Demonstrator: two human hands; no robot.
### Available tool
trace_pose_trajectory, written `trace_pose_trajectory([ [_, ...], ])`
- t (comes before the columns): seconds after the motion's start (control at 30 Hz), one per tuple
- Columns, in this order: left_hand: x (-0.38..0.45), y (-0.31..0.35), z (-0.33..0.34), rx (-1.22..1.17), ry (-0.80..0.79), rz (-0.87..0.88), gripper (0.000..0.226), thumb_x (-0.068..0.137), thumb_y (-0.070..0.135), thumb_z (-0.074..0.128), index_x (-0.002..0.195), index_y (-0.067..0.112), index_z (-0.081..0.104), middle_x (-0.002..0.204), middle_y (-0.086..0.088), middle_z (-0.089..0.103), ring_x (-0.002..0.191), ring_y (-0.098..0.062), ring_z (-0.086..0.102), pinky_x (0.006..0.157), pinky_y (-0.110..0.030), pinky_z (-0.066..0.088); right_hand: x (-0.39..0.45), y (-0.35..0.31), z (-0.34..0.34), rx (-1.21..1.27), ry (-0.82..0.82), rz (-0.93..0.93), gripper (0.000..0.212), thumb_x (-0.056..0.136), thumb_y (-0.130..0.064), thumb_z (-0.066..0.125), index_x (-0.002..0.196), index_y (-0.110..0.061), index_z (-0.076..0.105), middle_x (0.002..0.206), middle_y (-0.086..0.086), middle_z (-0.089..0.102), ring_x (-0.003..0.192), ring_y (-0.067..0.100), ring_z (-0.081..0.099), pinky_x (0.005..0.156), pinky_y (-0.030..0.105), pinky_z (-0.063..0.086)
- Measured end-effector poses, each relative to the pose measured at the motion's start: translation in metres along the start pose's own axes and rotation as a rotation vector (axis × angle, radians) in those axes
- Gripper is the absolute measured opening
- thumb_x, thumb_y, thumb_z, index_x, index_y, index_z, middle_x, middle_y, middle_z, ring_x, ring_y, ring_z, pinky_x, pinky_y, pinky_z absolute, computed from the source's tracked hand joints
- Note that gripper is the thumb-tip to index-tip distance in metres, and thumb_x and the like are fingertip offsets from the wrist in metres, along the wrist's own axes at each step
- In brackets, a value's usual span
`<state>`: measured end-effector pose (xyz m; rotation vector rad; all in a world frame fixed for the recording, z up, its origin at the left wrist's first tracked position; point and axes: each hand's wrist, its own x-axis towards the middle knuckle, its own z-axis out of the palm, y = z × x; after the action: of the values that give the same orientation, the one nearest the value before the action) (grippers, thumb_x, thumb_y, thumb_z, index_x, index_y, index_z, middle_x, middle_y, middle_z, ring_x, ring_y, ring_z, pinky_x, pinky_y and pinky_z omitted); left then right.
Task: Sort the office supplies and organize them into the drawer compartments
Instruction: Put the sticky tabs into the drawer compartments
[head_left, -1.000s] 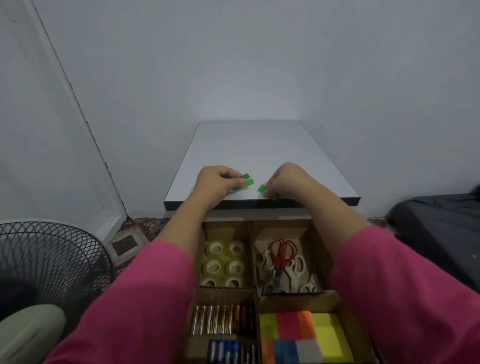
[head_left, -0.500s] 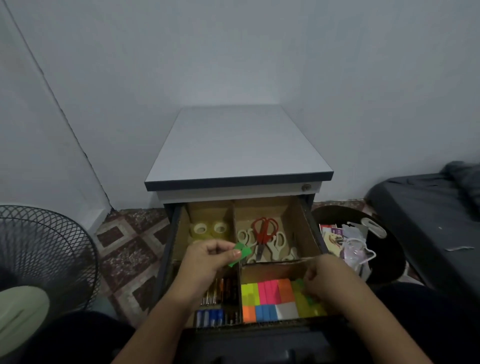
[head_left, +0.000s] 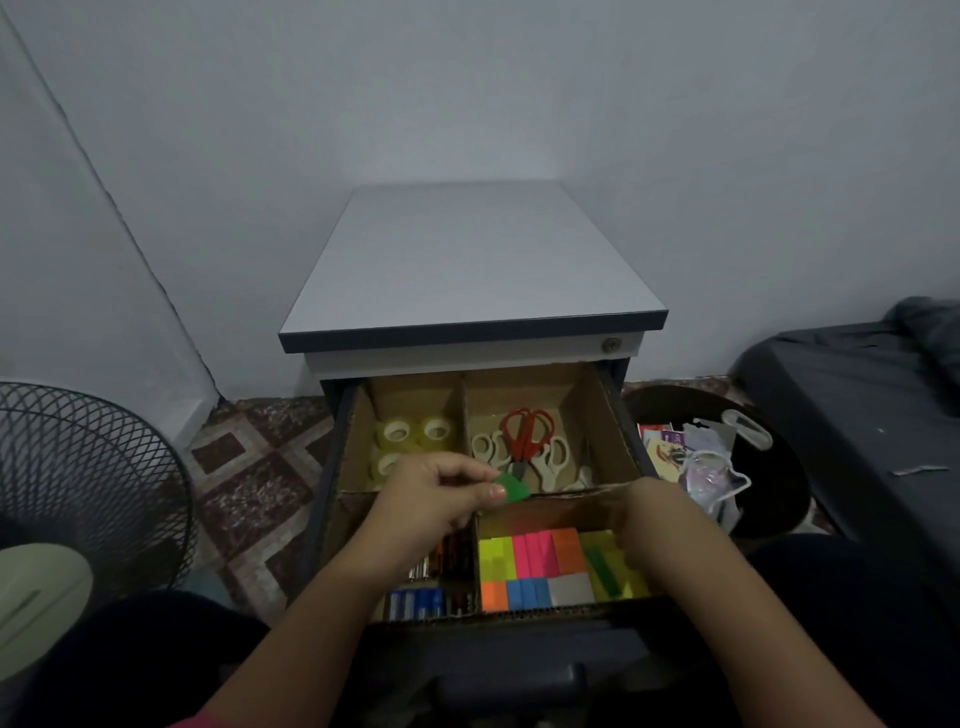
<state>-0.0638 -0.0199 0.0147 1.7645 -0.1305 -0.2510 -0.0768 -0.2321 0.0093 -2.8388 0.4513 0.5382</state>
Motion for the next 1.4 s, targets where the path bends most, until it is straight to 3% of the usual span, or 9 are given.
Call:
trace_pose_trajectory([
  [0.1, 0.000, 0.003, 0.019, 0.153, -0.171, 0.043, 0.014, 0.080, 0.009, 0.074, 0.082, 0.023, 0.075, 0.074, 0.004, 0.071, 0.054, -0.006, 0.056, 0.055, -0.017, 0.047, -0.006, 0.017, -0.015, 0.320, 0.030, -0.026, 0.015, 0.090, -0.010, 0.054, 0.089, -0.006, 0.068, 0.067, -0.002, 0.059, 0.055, 0.008, 0.057, 0.044, 0.016, 0.042],
  [0.27, 0.015, 0.003, 0.067, 0.641, -0.426, 0.175, 0.017, 0.089, 0.015, 0.063, 0.103, 0.019, 0.072, 0.095, 0.008, 0.066, 0.079, -0.002, 0.061, 0.074, -0.020, 0.051, -0.013, 0.016, -0.037, 0.514, -0.229, 0.081, 0.011, 0.095, -0.009, 0.054, 0.091, -0.013, 0.062, 0.091, 0.009, 0.067, 0.092, 0.025, 0.068, 0.087, 0.037, 0.056],
  [0.4, 0.029, 0.005, 0.100, 1.003, -0.604, 0.268, 0.017, 0.090, 0.008, 0.052, 0.100, 0.012, 0.066, 0.098, -0.008, 0.062, 0.086, -0.022, 0.058, 0.073, -0.035, 0.048, -0.010, 0.023, -0.037, 0.539, -0.082, 0.011, 0.011, 0.090, -0.006, 0.057, 0.092, -0.004, 0.068, 0.076, 0.008, 0.065, 0.067, 0.020, 0.066, 0.071, 0.036, 0.060],
  [0.5, 0.032, 0.009, 0.115, 1.103, -0.626, 0.219, 0.017, 0.092, 0.003, 0.050, 0.101, 0.004, 0.064, 0.089, -0.011, 0.058, 0.076, -0.023, 0.054, 0.063, -0.031, 0.041, -0.011, 0.027, -0.044, 0.645, -0.322, 0.200, 0.021, 0.095, -0.010, 0.053, 0.112, -0.006, 0.063, 0.079, 0.009, 0.060, 0.067, 0.019, 0.059, 0.072, 0.031, 0.052],
  [0.63, 0.031, 0.014, 0.119, 1.154, -0.606, 0.215, 0.016, 0.092, 0.002, 0.050, 0.099, 0.002, 0.064, 0.075, -0.005, 0.050, 0.071, -0.021, 0.049, 0.063, -0.031, 0.039, -0.015, 0.035, -0.031, 0.566, 0.027, -0.039, 0.013, 0.086, -0.002, 0.058, 0.091, -0.001, 0.070, 0.072, 0.011, 0.067, 0.057, 0.021, 0.066, 0.055, 0.034, 0.059],
  [0.8, 0.029, 0.010, 0.097, 1.025, -0.577, 0.278, 0.023, 0.089, 0.006, 0.054, 0.106, 0.014, 0.068, 0.100, -0.005, 0.064, 0.086, -0.022, 0.060, 0.072, -0.034, 0.051, -0.007, 0.024, -0.050, 0.412, -0.380, 0.138, 0.024, 0.095, -0.015, 0.054, 0.118, -0.016, 0.061, 0.094, 0.006, 0.066, 0.078, 0.018, 0.066, 0.066, 0.031, 0.055],
  [0.93, 0.011, 0.009, 0.058, 0.837, -0.502, 0.256, 0.032, 0.094, 0.016, 0.057, 0.125, 0.021, 0.063, 0.124, 0.008, 0.061, 0.111, -0.004, 0.055, 0.098, -0.025, 0.046, -0.010, 0.018, -0.030, 0.059, -0.117, -0.053, 0.022, 0.088, -0.013, 0.060, 0.108, -0.012, 0.067, 0.101, 0.006, 0.067, 0.091, 0.020, 0.067, 0.080, 0.030, 0.056],
  [1.17, -0.011, -0.006, 0.020, 0.228, -0.195, 0.027, 0.022, 0.090, 0.005, 0.061, 0.096, 0.023, 0.072, 0.095, 0.000, 0.073, 0.091, -0.011, 0.066, 0.084, -0.021, 0.053, -0.016, -0.004, 0.006, -0.063, 0.048, -0.113, 0.015, 0.091, -0.007, 0.050, 0.100, -0.011, 0.062, 0.104, 0.006, 0.062, 0.097, 0.022, 0.063, 0.080, 0.031, 0.052],
  [1.4, -0.006, -0.004, 0.019, 0.078, -0.205, 0.005, 0.019, 0.091, 0.003, 0.058, 0.095, 0.016, 0.071, 0.094, 0.000, 0.074, 0.080, -0.009, 0.066, 0.070, -0.020, 0.051, -0.016, -0.009, 0.015, -0.142, 0.065, -0.110, 0.022, 0.096, -0.009, 0.043, 0.108, -0.012, 0.061, 0.115, 0.005, 0.062, 0.109, 0.022, 0.060, 0.086, 0.031, 0.048],
])
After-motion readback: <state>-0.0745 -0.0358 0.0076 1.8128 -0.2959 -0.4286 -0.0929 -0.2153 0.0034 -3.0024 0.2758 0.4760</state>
